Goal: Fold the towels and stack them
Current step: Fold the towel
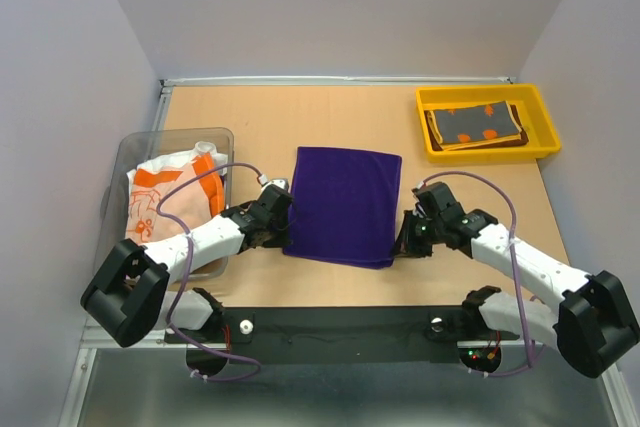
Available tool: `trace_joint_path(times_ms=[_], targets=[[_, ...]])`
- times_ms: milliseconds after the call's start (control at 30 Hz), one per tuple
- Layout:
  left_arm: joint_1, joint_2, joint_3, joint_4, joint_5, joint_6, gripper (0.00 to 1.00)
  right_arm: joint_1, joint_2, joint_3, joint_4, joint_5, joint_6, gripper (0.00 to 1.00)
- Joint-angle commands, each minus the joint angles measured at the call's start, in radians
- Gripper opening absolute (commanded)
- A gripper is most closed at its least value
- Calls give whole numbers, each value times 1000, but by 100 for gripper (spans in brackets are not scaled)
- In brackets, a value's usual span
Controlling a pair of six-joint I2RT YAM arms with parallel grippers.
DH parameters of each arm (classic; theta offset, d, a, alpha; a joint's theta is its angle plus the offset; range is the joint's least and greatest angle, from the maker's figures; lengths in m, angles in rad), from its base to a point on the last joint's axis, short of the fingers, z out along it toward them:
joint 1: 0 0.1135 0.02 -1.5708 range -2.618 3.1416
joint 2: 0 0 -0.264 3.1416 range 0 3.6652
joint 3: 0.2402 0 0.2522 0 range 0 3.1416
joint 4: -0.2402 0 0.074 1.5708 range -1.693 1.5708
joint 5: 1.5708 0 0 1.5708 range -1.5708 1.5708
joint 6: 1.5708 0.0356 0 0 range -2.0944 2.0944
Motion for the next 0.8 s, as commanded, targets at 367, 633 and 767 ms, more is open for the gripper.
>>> trace_joint_path(times_ms=[367,633,767], targets=[[-6,20,-2,-30,-66,-27,0,31,-16,-98,10,-22,56,1],[-5,-26,-2,-23,-28,-38,31,31,-8,-174,66,-8,71,5],[-5,-35,-4,-18,2,-37,38,31,-6,-169,75,-7,71,5]])
